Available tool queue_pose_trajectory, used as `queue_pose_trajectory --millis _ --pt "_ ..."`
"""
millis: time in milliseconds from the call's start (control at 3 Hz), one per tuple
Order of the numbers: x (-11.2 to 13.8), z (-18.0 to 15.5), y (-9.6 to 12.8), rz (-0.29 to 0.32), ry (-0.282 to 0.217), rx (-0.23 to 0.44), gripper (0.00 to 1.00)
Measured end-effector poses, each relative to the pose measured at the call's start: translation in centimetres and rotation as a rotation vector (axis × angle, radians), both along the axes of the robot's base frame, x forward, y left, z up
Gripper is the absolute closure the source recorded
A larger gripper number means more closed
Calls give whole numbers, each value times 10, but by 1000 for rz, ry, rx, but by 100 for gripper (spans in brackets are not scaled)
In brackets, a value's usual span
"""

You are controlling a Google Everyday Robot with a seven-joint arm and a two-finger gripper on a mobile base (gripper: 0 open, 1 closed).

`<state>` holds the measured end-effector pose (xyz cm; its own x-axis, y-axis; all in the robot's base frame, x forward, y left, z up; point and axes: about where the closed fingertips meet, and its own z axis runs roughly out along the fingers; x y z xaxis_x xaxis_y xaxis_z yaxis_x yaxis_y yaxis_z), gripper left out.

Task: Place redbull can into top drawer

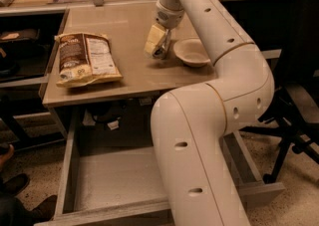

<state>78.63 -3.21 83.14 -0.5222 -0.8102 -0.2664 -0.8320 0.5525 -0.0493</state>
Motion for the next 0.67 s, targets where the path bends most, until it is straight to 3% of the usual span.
queue_pose_trajectory --millis 667 --pt "1 -11 1 5 20 7 0"
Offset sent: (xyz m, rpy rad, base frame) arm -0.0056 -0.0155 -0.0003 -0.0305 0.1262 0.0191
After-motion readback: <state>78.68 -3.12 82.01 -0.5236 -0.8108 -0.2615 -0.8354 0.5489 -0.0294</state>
